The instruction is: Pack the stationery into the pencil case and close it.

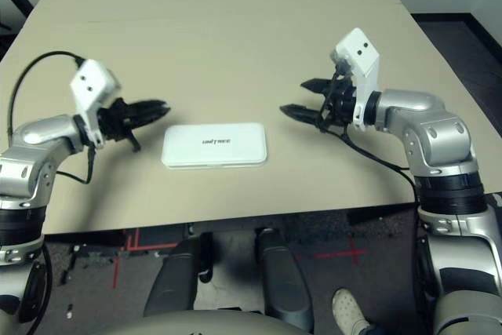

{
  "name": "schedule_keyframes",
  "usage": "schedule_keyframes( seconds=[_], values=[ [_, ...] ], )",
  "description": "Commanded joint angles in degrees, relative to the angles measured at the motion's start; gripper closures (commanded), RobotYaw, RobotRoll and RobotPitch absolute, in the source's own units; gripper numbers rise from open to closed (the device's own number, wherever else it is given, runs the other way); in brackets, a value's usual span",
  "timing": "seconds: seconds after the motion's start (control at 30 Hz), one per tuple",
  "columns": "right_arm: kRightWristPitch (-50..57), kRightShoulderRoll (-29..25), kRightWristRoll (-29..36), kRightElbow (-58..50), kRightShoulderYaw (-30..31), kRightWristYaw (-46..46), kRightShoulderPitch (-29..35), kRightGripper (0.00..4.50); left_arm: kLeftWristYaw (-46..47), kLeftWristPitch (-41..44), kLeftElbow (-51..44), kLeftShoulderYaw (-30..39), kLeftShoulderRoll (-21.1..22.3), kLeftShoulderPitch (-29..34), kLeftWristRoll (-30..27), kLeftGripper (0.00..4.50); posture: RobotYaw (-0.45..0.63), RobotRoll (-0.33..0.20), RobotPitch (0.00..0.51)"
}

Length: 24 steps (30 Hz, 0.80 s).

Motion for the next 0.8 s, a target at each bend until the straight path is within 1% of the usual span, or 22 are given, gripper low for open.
schedule_keyframes(
  seconds=[0.03,0.1,0.13,0.3,0.43,0.63,0.8],
  values=[
    [-9.8,2.7,-3.1,7.3,-4.3,-7.6,-1.2,0.00,5.3,-6.7,6.3,6.0,-0.7,1.1,-0.1,1.13,0.00,0.000,0.208],
    [-15.2,3.8,-4.6,11.8,-5.9,-11.5,-2.2,0.00,7.5,-10.7,10.4,8.1,-0.7,0.9,0.2,0.31,0.00,0.000,0.208],
    [-17.4,4.2,-5.1,14.1,-6.5,-13.1,-2.7,0.00,8.5,-12.9,12.5,9.0,-0.6,0.7,0.5,0.04,0.00,0.000,0.207],
    [-26.7,4.3,-7.5,24.6,-9.3,-20.0,-4.9,0.00,11.3,-23.0,23.0,10.9,1.0,0.0,1.8,0.04,0.00,0.000,0.206],
    [-32.4,3.0,-8.9,31.9,-10.9,-24.2,-6.1,0.00,13.9,-27.7,28.7,12.0,1.7,-1.6,1.2,0.04,0.00,0.000,0.205],
    [-38.0,1.1,-9.6,39.1,-12.4,-28.1,-7.0,0.00,16.2,-31.3,33.7,12.6,2.3,-3.6,0.5,0.04,-0.01,0.000,0.203],
    [-39.9,0.2,-9.7,42.1,-12.7,-28.5,-8.2,0.00,16.5,-32.8,35.8,12.1,2.4,-4.6,0.6,0.04,-0.03,0.000,0.207]
  ],
)
